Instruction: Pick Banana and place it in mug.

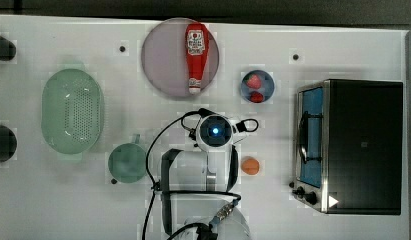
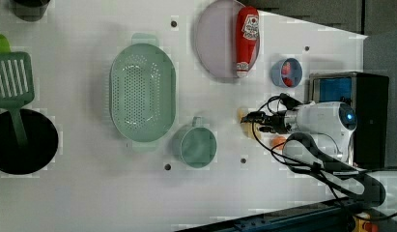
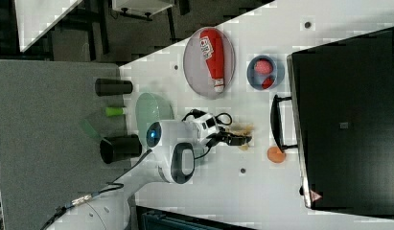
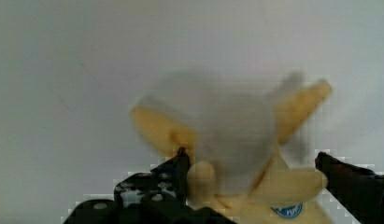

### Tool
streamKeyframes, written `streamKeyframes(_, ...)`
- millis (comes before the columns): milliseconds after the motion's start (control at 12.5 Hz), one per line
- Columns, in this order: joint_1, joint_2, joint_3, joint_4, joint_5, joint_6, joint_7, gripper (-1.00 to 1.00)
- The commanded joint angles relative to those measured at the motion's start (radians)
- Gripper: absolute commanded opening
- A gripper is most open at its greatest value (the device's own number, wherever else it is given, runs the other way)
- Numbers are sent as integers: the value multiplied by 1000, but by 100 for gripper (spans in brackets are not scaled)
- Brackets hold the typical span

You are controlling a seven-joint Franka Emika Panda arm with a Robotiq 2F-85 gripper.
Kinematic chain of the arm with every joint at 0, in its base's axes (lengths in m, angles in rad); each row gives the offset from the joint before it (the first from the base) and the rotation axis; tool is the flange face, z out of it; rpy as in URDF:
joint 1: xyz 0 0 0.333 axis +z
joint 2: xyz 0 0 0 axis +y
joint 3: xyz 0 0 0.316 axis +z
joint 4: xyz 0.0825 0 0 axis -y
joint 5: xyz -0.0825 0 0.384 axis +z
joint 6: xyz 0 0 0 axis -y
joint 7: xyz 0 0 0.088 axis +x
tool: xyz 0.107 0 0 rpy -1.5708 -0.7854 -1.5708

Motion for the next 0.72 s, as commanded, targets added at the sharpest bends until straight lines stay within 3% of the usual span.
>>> streamKeyframes(80,-12,-8,16,-7,-11,54,-19,42)
streamKeyframes(320,-13,-8,18,-5,-11,65,-19,-25)
streamKeyframes(720,-14,-50,19,-3,-9,63,-18,-28)
